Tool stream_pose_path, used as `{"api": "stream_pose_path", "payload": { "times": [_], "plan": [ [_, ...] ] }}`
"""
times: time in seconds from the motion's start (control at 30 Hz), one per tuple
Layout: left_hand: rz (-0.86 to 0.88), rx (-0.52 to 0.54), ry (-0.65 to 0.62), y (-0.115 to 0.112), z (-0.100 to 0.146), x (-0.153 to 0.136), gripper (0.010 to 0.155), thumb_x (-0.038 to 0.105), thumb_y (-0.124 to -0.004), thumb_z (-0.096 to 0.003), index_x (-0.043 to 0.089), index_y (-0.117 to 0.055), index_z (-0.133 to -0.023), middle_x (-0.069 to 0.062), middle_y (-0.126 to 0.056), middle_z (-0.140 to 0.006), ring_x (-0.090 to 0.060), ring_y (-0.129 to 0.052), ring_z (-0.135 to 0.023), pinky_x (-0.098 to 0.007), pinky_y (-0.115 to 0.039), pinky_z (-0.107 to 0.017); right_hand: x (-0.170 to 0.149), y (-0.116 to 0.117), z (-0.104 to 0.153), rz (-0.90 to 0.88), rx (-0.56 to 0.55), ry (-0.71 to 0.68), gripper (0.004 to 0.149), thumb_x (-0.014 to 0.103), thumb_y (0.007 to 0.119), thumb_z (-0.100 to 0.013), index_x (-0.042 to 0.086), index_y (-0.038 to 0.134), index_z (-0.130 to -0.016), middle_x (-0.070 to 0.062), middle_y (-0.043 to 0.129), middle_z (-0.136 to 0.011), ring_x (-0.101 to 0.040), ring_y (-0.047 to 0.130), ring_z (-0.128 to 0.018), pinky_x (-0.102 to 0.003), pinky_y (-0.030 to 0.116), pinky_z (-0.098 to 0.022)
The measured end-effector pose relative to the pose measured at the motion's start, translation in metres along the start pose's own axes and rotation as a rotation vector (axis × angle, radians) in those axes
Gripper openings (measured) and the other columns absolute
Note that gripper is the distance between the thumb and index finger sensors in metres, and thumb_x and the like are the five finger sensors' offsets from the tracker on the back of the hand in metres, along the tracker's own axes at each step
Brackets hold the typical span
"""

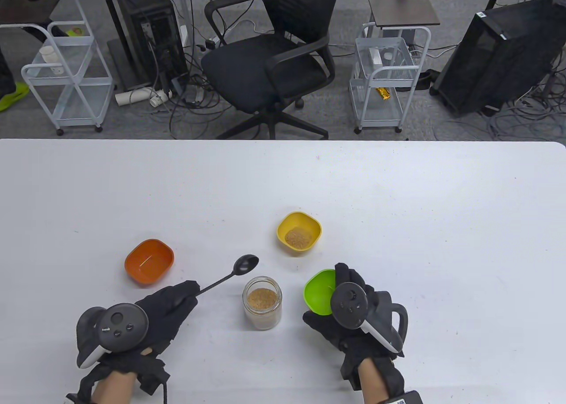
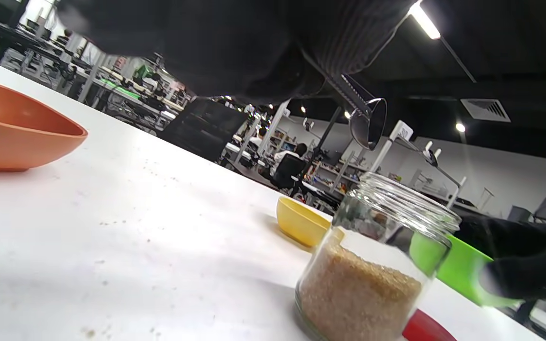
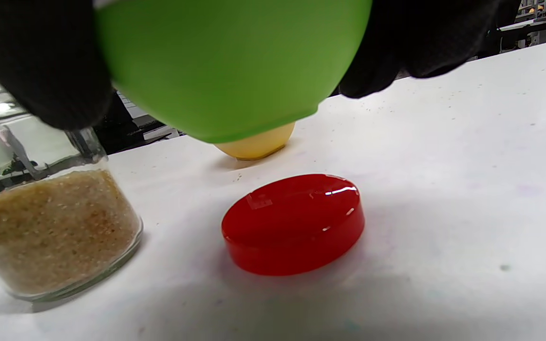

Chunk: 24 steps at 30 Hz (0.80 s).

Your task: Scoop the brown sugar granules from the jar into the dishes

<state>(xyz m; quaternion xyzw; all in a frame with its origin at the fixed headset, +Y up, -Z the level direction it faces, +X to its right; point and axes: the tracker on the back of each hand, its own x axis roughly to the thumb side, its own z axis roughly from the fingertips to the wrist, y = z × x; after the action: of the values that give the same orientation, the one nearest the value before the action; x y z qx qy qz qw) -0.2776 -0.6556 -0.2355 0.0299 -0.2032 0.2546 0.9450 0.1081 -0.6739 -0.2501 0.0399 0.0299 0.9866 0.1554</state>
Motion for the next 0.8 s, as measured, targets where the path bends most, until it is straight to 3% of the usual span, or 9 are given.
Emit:
{"api": "stream_pose_path", "payload": {
  "times": [0.53,0.8],
  "plan": [
    [-0.184,-0.198,-0.08,0.025,-0.022,0.039,0.043,0.04,-0.078,-0.0622,0.019,-0.082,-0.1,-0.001,-0.101,-0.07,-0.014,-0.103,-0.032,-0.038,-0.091,-0.034,-0.001,-0.001,0.001,-0.007,-0.004,-0.007,0.114,0.069,0.086,-0.04,-0.003,0.036,-0.113,-0.03,0.053,-0.117,-0.052,0.076,-0.091,-0.066,0.065,-0.07],
    [-0.424,-0.343,-0.073,0.035,-0.041,0.07,0.043,0.04,-0.078,-0.0622,0.019,-0.083,-0.1,-0.001,-0.101,-0.069,-0.014,-0.103,-0.031,-0.038,-0.091,-0.033,-0.003,-0.001,0.001,-0.011,-0.005,-0.002,0.113,0.069,0.086,-0.04,-0.002,0.036,-0.113,-0.03,0.053,-0.117,-0.052,0.076,-0.091,-0.066,0.065,-0.07]
  ]
}}
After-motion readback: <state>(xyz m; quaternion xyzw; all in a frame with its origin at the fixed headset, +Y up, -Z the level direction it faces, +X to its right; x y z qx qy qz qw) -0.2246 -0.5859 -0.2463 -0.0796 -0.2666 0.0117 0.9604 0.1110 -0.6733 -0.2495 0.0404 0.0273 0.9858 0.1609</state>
